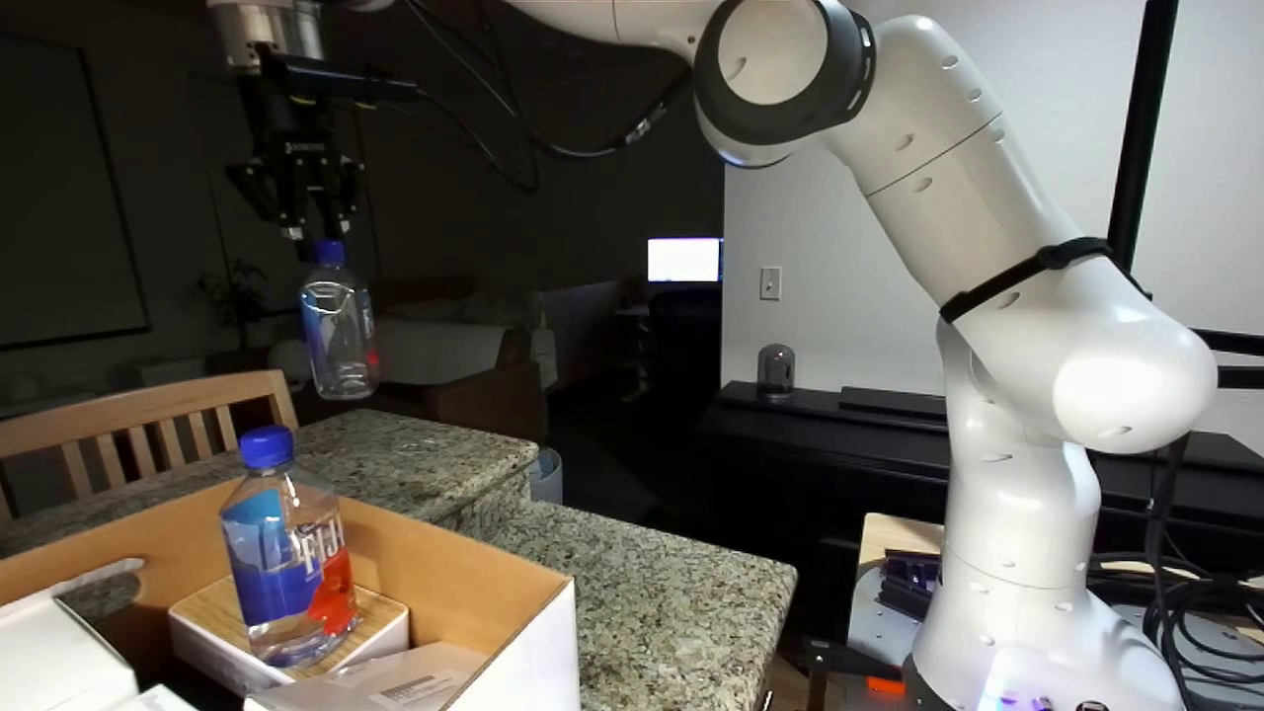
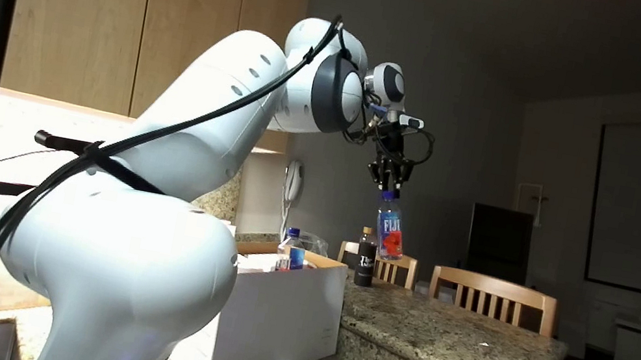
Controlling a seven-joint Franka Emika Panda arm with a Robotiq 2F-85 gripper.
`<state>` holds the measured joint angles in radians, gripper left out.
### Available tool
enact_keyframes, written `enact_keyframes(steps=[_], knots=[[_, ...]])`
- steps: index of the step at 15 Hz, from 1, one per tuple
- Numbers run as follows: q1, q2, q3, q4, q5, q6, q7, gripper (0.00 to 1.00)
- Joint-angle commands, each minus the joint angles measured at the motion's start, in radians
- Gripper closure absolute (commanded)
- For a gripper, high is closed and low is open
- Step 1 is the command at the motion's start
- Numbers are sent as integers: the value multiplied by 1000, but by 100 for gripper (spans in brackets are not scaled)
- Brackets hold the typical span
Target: Remove the bottles from the box and put them on the counter
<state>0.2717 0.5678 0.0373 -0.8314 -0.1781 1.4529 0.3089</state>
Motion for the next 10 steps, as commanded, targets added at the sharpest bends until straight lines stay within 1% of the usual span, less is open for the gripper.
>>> enact_keyframes(steps=[1,3,6,10], knots=[[-12,-124,-6,-239,7,139,72,86],[-18,-156,-7,-322,18,188,90,86],[-31,-210,-6,-451,37,219,107,86],[-49,-289,-5,-629,95,293,101,86]])
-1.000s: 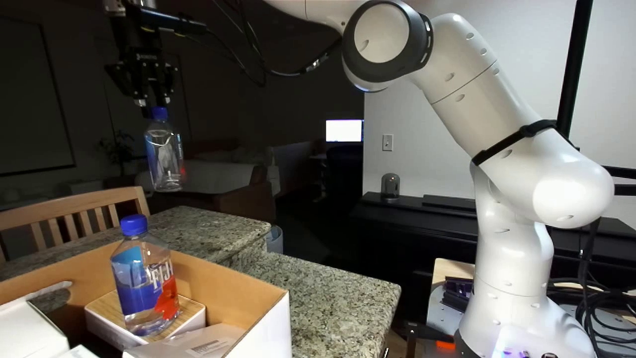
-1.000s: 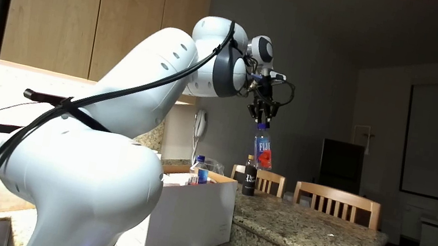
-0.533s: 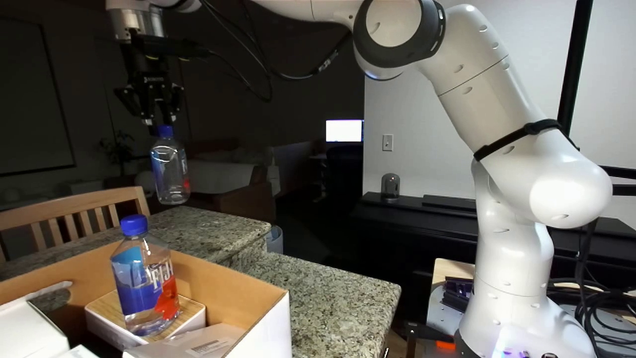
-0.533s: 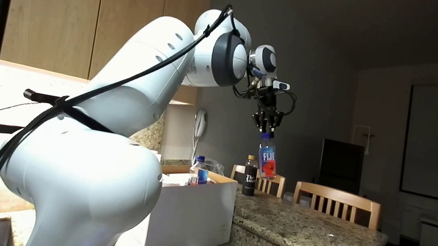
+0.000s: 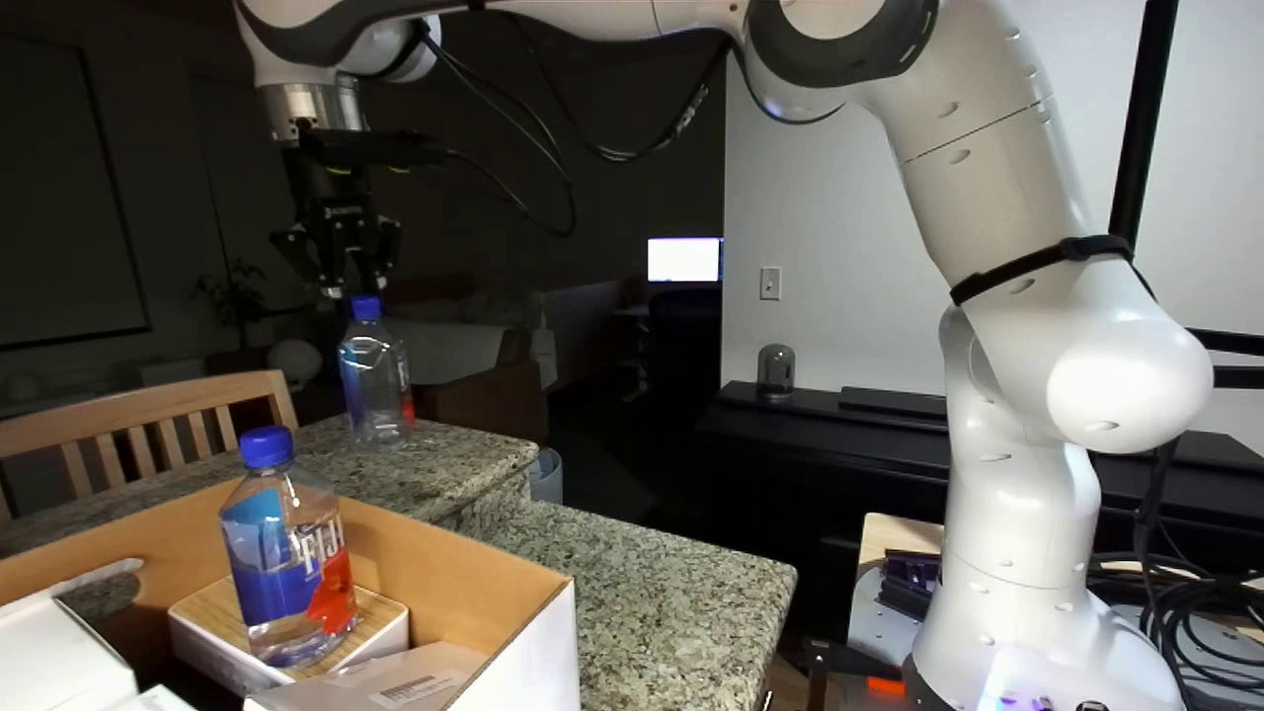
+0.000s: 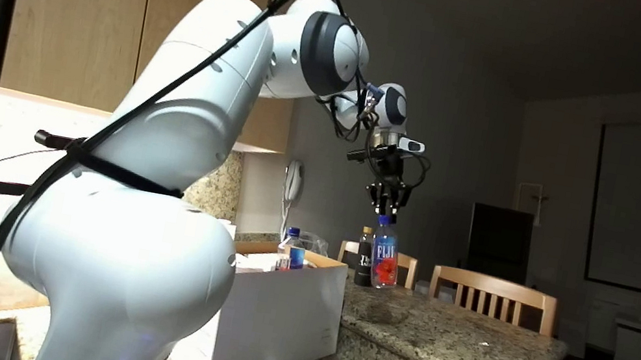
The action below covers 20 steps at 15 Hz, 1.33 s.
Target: Remove the bottles from the box and put them on the counter
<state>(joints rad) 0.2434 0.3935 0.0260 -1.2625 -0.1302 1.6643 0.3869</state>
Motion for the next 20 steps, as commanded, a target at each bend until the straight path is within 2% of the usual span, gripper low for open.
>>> enact_keyframes(steps=[1,5,10,14,17,20], knots=[[-22,-135,4,-244,52,105,23,86],[-30,-213,15,-432,38,219,33,86],[-41,-315,35,-692,89,395,29,86],[-45,-399,38,-912,81,528,109,86],[-54,-465,44,-1089,119,600,152,86],[-69,-522,49,-1237,166,661,135,86]])
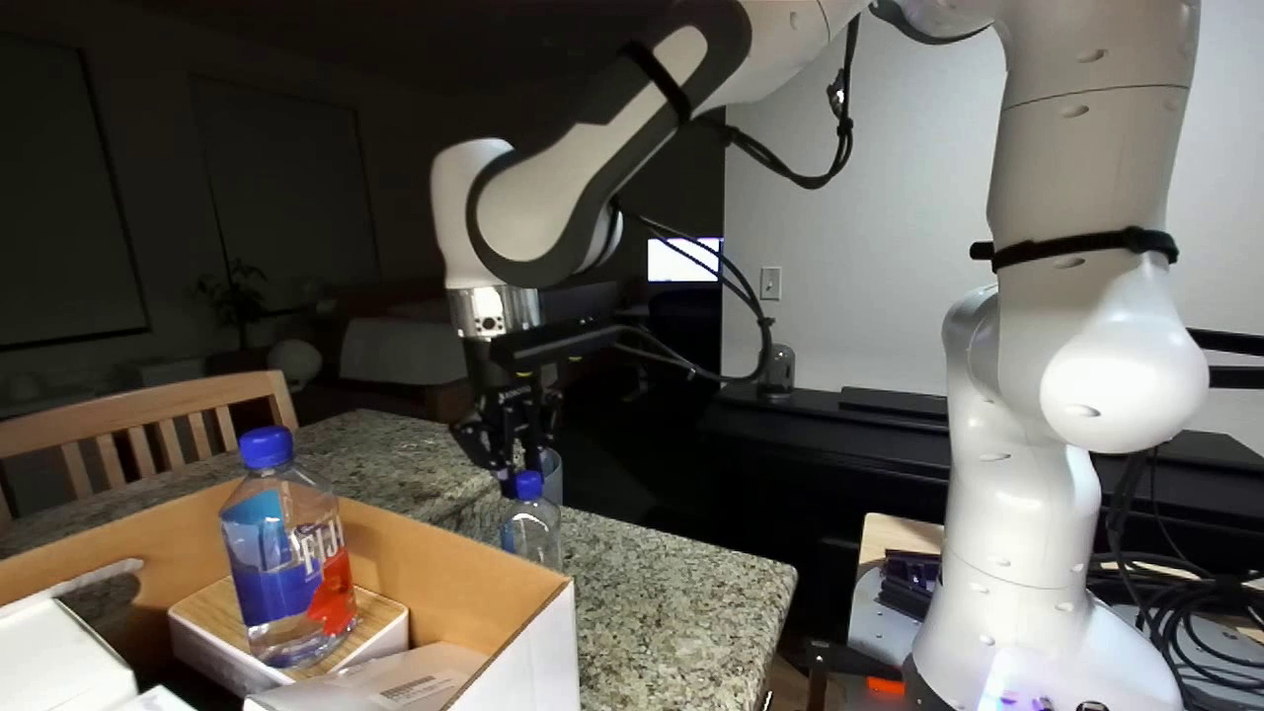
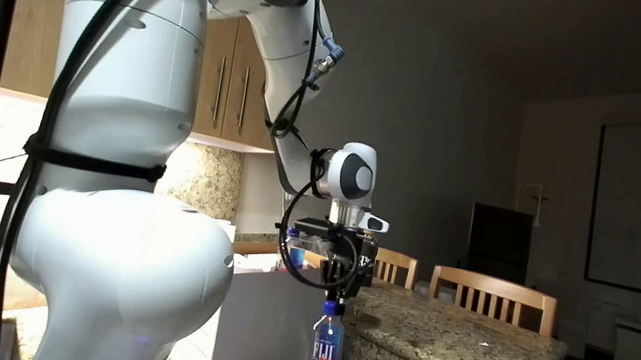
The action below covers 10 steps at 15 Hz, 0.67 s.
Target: Remove the bottles from the box and put them on the counter
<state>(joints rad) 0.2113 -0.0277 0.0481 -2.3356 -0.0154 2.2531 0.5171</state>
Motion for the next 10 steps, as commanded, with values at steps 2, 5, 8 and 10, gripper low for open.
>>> enact_keyframes(steps=[2,5,8,10], knots=[[-47,-121,32,-227,80,98,-7,86],[-58,-147,40,-288,112,124,-11,86],[-67,-177,50,-321,114,135,-2,86],[-71,-210,56,-346,110,153,10,86]])
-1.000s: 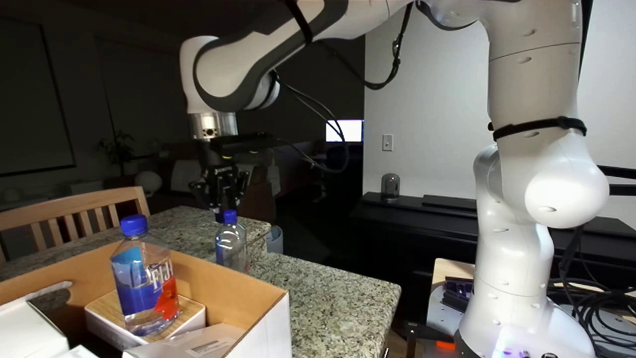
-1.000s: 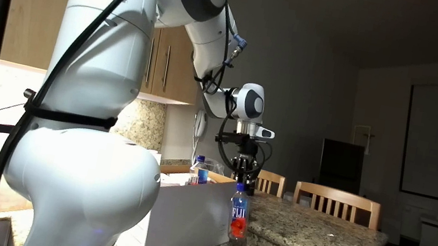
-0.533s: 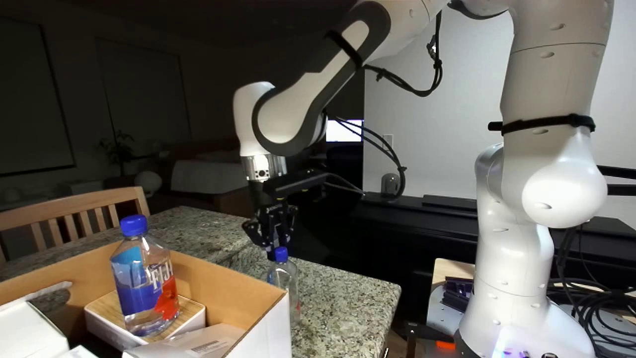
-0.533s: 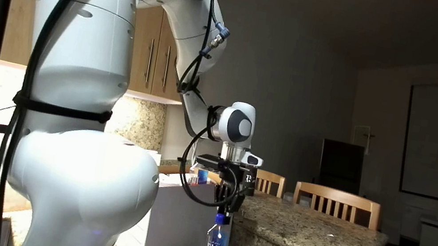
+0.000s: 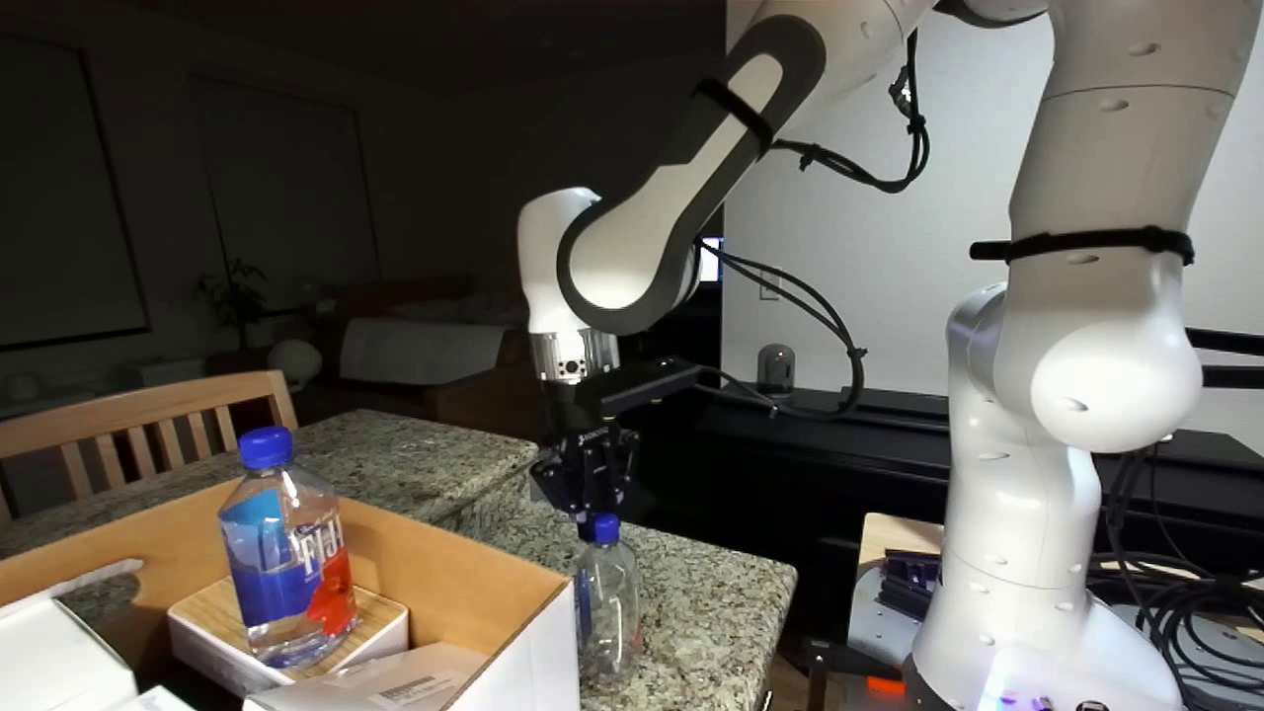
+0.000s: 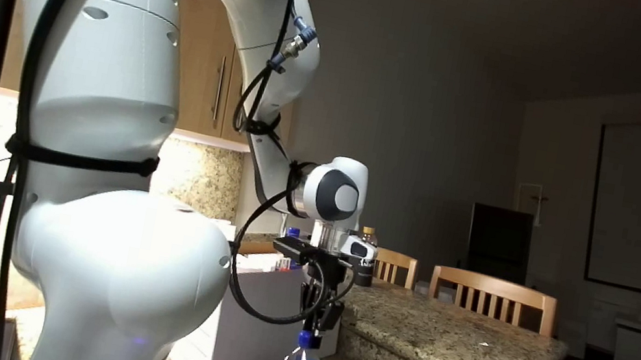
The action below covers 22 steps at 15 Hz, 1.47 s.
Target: Remove the bottles from the box and put them on the counter
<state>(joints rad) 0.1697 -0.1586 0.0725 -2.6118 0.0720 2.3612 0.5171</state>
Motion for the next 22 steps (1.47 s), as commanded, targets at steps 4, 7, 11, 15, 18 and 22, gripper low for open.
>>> enact_keyframes(steps=[4,7,11,15,18,22], knots=[[-38,-130,48,-100,19,63,6,86],[-34,-140,51,-104,39,69,-19,86],[-32,-133,55,-98,47,63,-31,86],[-32,-117,64,-83,39,51,-31,40],[-32,-119,69,-84,39,52,-29,22],[-33,-122,71,-87,38,54,-27,1]])
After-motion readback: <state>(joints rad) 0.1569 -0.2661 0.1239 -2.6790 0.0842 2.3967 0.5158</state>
